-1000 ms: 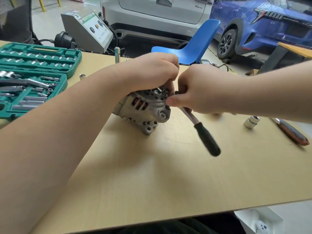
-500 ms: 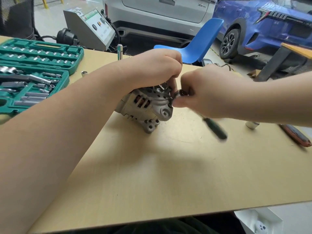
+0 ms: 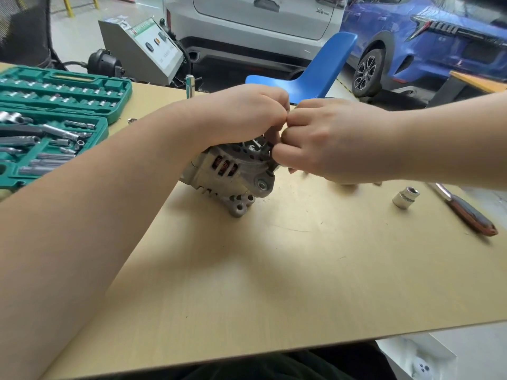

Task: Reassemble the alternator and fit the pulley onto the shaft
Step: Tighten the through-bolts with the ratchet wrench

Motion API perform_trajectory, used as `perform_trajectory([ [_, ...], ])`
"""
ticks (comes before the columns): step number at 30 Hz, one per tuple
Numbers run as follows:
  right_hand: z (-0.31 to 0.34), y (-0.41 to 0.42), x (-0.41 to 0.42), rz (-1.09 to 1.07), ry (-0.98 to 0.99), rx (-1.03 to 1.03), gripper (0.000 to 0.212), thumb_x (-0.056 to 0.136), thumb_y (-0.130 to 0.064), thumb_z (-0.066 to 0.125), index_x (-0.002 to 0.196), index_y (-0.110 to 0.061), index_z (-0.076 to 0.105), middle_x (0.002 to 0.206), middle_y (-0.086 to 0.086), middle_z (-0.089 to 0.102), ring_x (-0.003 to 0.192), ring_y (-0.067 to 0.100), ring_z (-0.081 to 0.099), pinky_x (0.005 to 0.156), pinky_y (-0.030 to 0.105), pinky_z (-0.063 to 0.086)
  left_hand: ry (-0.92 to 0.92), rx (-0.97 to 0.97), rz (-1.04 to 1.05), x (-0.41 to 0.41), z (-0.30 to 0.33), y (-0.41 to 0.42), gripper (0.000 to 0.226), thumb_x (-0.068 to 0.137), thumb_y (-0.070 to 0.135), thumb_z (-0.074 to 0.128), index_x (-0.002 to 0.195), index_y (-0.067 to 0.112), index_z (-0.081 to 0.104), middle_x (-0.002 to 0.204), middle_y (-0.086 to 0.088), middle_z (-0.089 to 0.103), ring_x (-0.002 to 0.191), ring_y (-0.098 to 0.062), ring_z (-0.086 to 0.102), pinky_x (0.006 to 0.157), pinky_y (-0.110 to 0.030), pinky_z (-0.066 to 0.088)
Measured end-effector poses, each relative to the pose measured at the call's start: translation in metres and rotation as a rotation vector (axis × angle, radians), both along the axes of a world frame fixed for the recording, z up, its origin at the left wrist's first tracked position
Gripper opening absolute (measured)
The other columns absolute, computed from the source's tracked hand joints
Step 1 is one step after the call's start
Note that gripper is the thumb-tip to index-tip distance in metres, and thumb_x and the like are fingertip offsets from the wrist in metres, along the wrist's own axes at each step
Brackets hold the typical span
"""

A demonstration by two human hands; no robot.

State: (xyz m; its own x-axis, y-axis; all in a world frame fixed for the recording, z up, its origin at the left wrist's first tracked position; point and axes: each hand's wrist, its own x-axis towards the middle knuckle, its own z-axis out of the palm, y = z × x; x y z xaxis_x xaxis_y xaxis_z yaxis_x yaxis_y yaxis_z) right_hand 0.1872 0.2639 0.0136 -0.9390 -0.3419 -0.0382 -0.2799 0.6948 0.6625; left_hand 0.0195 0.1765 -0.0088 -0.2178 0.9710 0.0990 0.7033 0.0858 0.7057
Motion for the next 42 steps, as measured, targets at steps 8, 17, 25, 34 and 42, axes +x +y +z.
perform_trajectory([
  [8,-0.017,-0.012,-0.005,-0.996,0.129,-0.675,0.040,0.096,-0.058,0.066,0.081,-0.021,0.063,0.063,-0.005,0.066,0.057,0.015,0.060,0.048,0.028,0.037,-0.016,-0.040,-0.021,0.003,0.003,-0.004,0.018,0.089,0.017,0.042,0.091,0.025,0.058,0.079,0.016,0.079,0.070,-0.009,0.058,0.063,-0.033,0.043],
  [17,-0.045,0.001,0.004,-1.198,0.132,-1.307,0.033,0.099,-0.042,0.070,0.083,-0.015,0.078,0.067,-0.002,0.077,0.048,0.003,0.065,0.042,0.014,0.047,0.030,-0.044,-0.045,0.003,0.002,-0.006,0.021,0.090,0.015,0.038,0.093,0.027,0.055,0.085,0.012,0.081,0.080,-0.019,0.060,0.064,-0.033,0.048],
  [25,-0.091,0.014,0.021,-1.109,0.399,-1.557,0.032,0.099,-0.044,0.066,0.083,-0.019,0.077,0.072,-0.007,0.078,0.061,0.006,0.070,0.054,0.023,0.052,0.213,0.036,-0.027,0.001,-0.003,-0.003,0.011,0.094,0.025,0.063,0.097,0.035,0.063,0.094,0.014,0.076,0.084,-0.005,0.068,0.065,-0.026,0.050],
  [34,-0.118,-0.002,0.013,-0.712,0.679,-1.097,0.019,0.103,-0.036,0.059,0.101,-0.021,0.071,0.093,-0.006,0.065,0.094,0.020,0.058,0.081,0.043,0.051,0.287,0.296,0.196,-0.022,0.005,-0.010,0.011,0.092,0.027,0.061,0.097,0.025,0.071,0.095,0.007,0.072,0.084,-0.010,0.063,0.066,-0.019,0.047],
  [42,-0.069,-0.008,0.006,-0.581,0.384,-0.732,0.031,0.106,-0.039,0.037,0.106,-0.018,0.060,0.094,0.000,0.065,0.092,0.029,0.057,0.070,0.042,0.049,0.304,0.068,0.252,-0.043,0.005,-0.004,0.016,0.102,0.044,0.061,0.113,0.034,0.068,0.102,0.014,0.067,0.085,-0.003,0.060,0.062,-0.027,0.047],
])
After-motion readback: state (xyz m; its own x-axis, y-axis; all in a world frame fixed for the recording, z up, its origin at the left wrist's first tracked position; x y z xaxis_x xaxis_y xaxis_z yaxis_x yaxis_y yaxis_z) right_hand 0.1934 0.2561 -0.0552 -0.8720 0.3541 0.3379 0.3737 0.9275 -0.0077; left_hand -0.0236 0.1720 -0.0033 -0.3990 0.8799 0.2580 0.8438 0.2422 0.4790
